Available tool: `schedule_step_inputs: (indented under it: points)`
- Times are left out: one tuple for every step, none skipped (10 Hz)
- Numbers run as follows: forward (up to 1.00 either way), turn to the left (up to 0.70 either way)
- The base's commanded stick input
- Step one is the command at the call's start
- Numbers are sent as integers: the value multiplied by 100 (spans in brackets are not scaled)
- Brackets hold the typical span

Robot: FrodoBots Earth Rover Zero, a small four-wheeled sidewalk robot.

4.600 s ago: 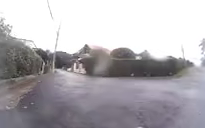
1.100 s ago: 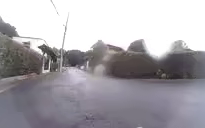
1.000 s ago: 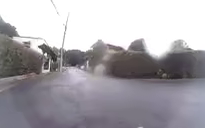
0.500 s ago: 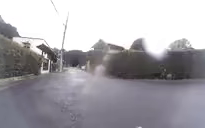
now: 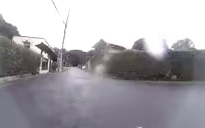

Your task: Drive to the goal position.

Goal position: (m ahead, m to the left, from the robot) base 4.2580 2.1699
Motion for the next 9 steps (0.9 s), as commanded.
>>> schedule_step_inputs:
  points:
    - [70, 0]
    - [70, 0]
    - [70, 0]
    - [70, 0]
    - [70, 0]
    - [70, 0]
    - [70, 13]
    - [70, 26]
    - [70, 35]
